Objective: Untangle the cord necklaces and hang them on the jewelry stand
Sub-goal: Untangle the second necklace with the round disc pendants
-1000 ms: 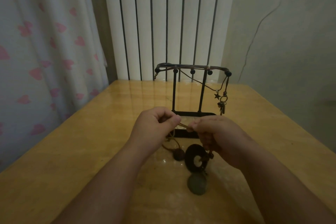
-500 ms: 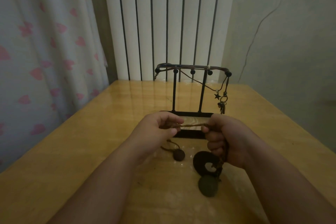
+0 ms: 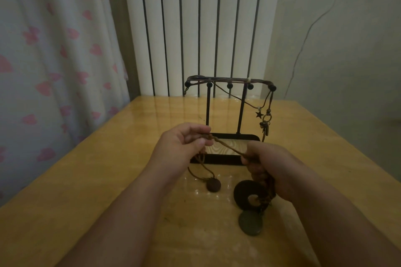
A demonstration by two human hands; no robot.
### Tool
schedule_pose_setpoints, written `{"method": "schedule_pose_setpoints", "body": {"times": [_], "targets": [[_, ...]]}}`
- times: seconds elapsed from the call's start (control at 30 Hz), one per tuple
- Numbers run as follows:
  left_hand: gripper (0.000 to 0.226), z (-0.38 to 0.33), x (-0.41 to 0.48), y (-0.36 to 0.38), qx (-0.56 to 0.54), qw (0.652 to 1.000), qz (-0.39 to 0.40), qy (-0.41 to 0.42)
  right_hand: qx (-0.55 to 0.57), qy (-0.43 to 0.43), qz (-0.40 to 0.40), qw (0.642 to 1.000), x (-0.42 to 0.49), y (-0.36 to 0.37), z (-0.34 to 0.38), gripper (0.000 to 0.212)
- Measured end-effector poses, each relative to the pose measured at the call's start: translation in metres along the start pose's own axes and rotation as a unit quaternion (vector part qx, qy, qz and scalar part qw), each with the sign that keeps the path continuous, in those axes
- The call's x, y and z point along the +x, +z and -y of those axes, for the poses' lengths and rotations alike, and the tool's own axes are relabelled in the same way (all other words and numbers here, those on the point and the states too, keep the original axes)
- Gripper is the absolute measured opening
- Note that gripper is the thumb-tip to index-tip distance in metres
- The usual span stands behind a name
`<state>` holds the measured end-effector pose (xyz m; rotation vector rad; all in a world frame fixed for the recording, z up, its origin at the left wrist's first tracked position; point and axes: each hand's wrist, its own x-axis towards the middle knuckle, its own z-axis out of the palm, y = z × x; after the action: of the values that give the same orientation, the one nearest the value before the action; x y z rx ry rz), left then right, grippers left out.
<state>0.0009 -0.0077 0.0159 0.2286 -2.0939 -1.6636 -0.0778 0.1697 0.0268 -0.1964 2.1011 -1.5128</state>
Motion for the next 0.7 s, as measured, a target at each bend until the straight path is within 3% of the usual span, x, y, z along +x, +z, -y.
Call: {"method": "schedule_pose_setpoints", "body": {"times": [0.2, 0.33, 0.43, 0.53, 0.63, 0.7], "targets": [[0.020, 0.002, 0.002, -0.003, -0.004, 0.999, -0.053, 0.009, -0.021, -0.011, -0.029, 0.999, 0.003, 0.000, -0.002, 0.023], [0.028, 0.004, 0.004, -0.003, -0.082, 0.996, -0.023, -0.014, -0.080, -0.018, -0.059, 0.995, 0.011, 0.002, -0.004, 0.024], [0.032, 0.005, 0.003, -0.002, -0.064, 0.998, -0.004, -0.007, -0.165, -0.117, -0.100, 0.974, 0.018, 0.007, -0.007, 0.018], [0.028, 0.003, 0.001, 0.001, -0.038, 0.999, 0.005, -0.002, -0.150, -0.236, -0.082, 0.956, 0.012, 0.014, -0.007, 0.027], [0.024, 0.003, 0.001, 0.003, -0.016, 1.000, 0.018, -0.005, -0.098, -0.268, -0.013, 0.958, 0.006, 0.023, -0.006, 0.028], [0.022, 0.003, 0.000, 0.003, -0.014, 1.000, 0.025, -0.004, -0.122, -0.282, -0.022, 0.951, 0.005, 0.029, -0.009, 0.023]]}}
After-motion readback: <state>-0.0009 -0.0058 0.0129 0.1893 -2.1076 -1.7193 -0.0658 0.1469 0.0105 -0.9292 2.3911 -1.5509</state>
